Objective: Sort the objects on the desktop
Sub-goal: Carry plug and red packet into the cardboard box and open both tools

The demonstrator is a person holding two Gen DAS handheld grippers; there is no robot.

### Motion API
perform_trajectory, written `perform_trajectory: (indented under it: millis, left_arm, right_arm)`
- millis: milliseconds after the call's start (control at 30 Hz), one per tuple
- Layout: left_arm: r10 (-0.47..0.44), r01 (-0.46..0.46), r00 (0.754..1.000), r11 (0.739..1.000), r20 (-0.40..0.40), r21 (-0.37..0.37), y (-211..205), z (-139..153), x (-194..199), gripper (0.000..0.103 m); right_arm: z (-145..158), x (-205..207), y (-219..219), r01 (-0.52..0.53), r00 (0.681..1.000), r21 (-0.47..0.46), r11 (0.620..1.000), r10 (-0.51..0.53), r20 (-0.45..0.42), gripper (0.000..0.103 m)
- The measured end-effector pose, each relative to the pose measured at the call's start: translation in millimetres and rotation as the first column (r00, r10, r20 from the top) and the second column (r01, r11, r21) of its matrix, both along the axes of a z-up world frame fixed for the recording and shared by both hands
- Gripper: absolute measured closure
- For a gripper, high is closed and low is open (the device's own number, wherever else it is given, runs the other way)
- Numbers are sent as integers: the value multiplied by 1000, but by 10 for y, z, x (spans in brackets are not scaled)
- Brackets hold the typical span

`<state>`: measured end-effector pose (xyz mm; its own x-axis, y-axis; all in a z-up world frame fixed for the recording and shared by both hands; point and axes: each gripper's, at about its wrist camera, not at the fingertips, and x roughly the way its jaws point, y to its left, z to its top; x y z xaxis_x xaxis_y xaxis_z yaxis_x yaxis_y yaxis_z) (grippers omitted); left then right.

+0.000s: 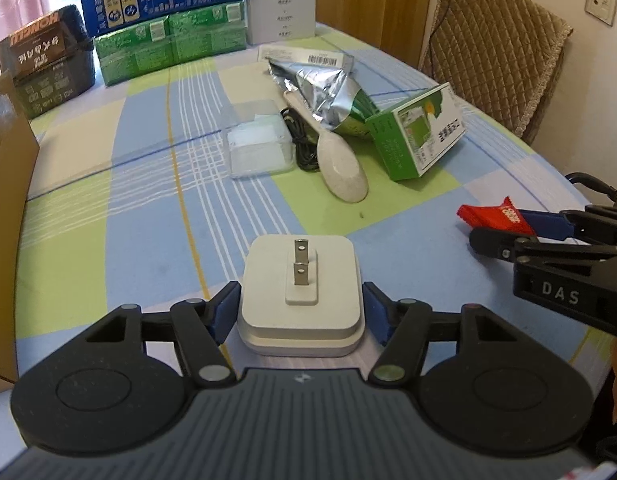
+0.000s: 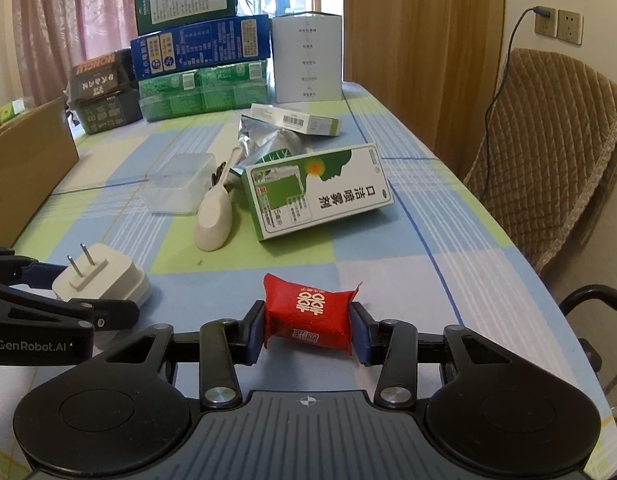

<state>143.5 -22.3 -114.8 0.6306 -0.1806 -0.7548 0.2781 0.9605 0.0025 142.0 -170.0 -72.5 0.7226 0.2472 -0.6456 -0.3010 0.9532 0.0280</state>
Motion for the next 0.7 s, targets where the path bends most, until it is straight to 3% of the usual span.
perform_trajectory:
  millis: [367, 700]
  left_arm:
    - [30, -28, 999, 999, 41, -40, -18, 320, -103, 43]
    - [122, -118, 984, 992, 132, -37, 349, 984, -385, 43]
  right_arm:
    - [397, -180, 81, -46, 998, 23, 999, 45, 53, 62]
    - [1000, -357, 553, -192, 974, 86, 978, 179, 141, 62]
